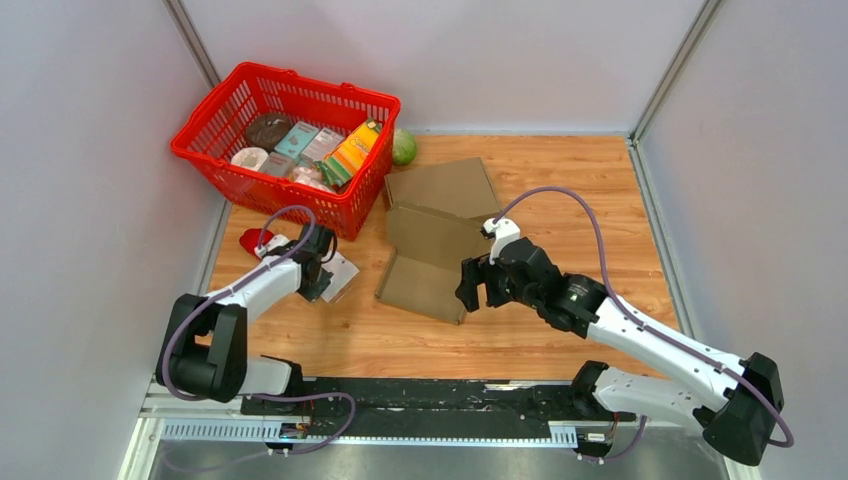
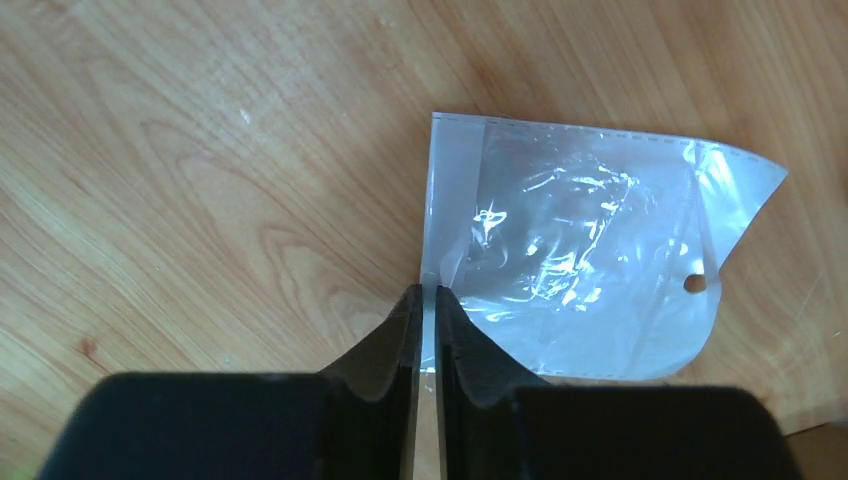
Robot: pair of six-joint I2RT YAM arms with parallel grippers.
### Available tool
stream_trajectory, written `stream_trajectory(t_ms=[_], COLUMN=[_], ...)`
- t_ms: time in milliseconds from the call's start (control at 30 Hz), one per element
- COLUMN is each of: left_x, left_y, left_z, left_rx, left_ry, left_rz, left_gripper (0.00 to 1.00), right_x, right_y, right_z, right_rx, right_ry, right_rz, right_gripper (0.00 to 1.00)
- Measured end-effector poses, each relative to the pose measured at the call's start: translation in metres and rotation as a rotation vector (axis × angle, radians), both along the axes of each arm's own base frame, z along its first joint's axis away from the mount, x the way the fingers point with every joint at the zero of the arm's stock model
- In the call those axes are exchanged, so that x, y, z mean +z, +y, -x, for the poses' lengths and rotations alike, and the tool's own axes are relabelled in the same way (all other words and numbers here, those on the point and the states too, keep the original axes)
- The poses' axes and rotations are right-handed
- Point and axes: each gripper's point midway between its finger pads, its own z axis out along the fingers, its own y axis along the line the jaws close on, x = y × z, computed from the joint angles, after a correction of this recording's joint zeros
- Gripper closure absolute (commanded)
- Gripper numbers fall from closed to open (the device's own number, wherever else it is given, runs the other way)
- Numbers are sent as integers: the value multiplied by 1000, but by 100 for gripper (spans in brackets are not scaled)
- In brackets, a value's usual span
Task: Fold the paper box
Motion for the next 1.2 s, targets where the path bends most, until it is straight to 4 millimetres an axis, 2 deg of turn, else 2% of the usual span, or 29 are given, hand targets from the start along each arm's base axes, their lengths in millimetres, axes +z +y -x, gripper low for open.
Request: stream_trajectory(t_ms=[33, 100, 333, 533, 567, 600, 633, 667, 733, 900, 1033, 1200], left_x=[0, 0, 8, 60, 67, 71, 74, 75, 73, 54, 31, 15], left_y=[1, 2, 9, 10, 9, 8, 7, 5, -2, -13, -12, -12], left_z=[0, 0, 10, 10, 11, 13, 14, 15, 15, -1, -4, -14], left_rx=[11, 25, 40, -50, -70, -91, -114, -139, -175, -187, -140, -87], left_ry=[-15, -39, -131, -324, -346, -360, -366, -362, -327, -214, -120, -48], left_rz=[2, 5, 7, 14, 17, 20, 24, 27, 45, 78, 82, 84], left_gripper=[97, 100, 100, 100, 92, 74, 45, 42, 36, 35, 35, 36], right_x=[2, 6, 11, 11, 11, 11, 10, 11, 12, 16, 20, 29], right_y=[0, -2, -8, -12, -12, -13, -12, -11, -9, -5, -7, -13], right_z=[0, 0, 1, -1, -1, -1, -1, -1, -1, 0, 1, 3], right_rx=[1, 0, -7, -14, -15, -16, -15, -11, -4, 9, 13, 12], right_ry=[-5, -17, -46, -58, -58, -58, -57, -56, -58, -62, -78, -110], right_rz=[-3, -12, -22, -20, -20, -20, -21, -25, -36, -54, -62, -85], right_gripper=[14, 14, 13, 13, 13, 13, 13, 13, 13, 13, 13, 13])
